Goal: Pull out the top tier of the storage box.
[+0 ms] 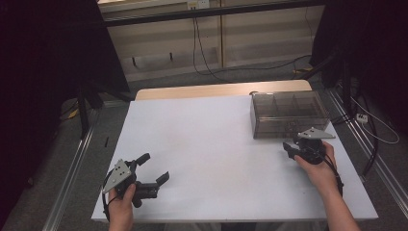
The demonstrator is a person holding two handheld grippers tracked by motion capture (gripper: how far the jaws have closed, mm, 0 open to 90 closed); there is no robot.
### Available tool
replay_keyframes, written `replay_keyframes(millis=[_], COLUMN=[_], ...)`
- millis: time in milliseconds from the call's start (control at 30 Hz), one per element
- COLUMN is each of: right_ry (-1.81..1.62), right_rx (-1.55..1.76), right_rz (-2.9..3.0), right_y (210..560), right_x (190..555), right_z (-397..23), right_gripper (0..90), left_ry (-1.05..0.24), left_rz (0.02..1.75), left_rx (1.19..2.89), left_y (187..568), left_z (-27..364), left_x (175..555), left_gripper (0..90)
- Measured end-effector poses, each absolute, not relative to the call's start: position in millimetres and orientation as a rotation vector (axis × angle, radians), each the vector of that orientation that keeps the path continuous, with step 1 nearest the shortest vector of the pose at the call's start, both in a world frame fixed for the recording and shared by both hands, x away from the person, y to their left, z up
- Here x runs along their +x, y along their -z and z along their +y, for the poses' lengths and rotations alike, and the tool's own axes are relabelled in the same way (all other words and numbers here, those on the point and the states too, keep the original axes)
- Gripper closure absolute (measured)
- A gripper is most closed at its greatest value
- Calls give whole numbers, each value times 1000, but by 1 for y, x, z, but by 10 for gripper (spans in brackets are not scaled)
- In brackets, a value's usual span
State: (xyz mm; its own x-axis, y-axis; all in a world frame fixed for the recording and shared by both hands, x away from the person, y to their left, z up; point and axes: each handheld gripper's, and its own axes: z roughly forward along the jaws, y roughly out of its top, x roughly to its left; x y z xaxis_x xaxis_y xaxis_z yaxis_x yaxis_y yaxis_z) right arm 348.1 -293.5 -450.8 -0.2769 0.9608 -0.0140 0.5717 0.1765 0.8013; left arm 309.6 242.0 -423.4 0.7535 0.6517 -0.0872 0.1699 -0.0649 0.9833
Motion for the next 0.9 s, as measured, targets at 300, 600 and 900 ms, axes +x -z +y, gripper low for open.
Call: replay_keyframes(millis=[300,600,900], right_ry=[-958,-936,-889], right_rx=[1499,1541,1521], right_rz=[2017,2007,2007], right_y=[462,462,460], right_x=[357,359,359], right_z=[-290,-290,-285], right_gripper=[808,869,881], left_ry=[-458,-461,-465], left_rz=[674,662,665], left_rx=[1615,1621,1619], left_y=[422,420,420], left_z=[244,242,243], left_x=[310,310,312], left_gripper=[15,15,15])
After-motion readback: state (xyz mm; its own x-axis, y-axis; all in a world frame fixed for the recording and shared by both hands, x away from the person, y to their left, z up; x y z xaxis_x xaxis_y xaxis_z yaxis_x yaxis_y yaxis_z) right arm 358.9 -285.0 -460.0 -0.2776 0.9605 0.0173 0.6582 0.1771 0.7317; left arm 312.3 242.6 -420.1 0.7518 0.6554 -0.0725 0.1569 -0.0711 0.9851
